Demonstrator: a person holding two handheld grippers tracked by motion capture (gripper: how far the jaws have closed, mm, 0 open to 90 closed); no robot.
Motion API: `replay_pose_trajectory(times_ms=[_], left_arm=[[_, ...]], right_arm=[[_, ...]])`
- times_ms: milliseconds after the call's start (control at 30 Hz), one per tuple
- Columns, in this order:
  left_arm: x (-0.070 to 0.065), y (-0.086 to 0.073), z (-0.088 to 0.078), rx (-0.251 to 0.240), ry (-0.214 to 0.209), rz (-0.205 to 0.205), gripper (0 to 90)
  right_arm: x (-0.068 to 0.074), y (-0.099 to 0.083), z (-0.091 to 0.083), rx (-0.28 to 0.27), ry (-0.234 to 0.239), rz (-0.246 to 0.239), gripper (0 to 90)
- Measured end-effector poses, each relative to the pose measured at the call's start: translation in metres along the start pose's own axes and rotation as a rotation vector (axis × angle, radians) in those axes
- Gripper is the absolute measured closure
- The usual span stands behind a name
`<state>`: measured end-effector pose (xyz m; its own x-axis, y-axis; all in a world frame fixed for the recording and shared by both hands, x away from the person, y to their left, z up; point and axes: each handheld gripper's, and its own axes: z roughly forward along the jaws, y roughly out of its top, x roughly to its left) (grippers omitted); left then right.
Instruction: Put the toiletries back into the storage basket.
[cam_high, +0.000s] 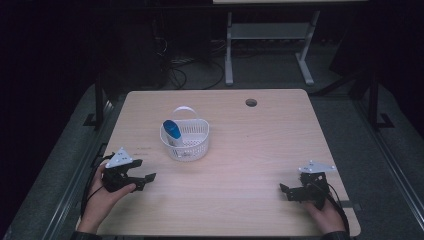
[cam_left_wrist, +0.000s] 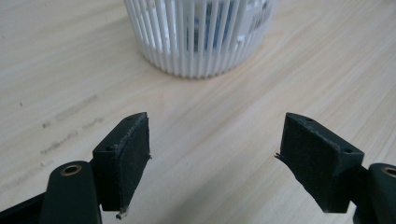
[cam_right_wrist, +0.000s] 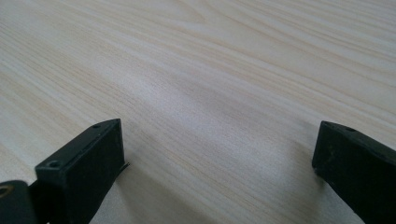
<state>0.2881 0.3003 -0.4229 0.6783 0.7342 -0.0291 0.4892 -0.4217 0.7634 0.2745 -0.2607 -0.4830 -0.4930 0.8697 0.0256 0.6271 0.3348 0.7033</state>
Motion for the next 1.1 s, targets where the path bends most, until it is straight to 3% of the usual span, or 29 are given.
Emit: replay_pose_trajectory(times_ms=[600, 867, 967, 1100], left_arm=[[0.0, -0.035, 0.017, 0.154, 0.031, -0.018, 23.3], [0.0, -0.037, 0.021, 0.145, 0.027, -0.02, 21.2], [-0.002, -0.039, 0.022, 0.138, 0.03, 0.023, 16.5], [-0.002, -0.042, 0.023, 0.114, 0.02, 0.029, 13.9]], right_arm=[[0.0, 0.0, 0.0, 0.0, 0.0, -0.001, 1.7], [0.0, 0.0, 0.0, 0.0, 0.0, -0.001, 1.7], [0.0, 0.0, 0.0, 0.0, 0.0, -0.001, 1.7], [0.0, 0.0, 0.0, 0.0, 0.0, -0.001, 1.7]])
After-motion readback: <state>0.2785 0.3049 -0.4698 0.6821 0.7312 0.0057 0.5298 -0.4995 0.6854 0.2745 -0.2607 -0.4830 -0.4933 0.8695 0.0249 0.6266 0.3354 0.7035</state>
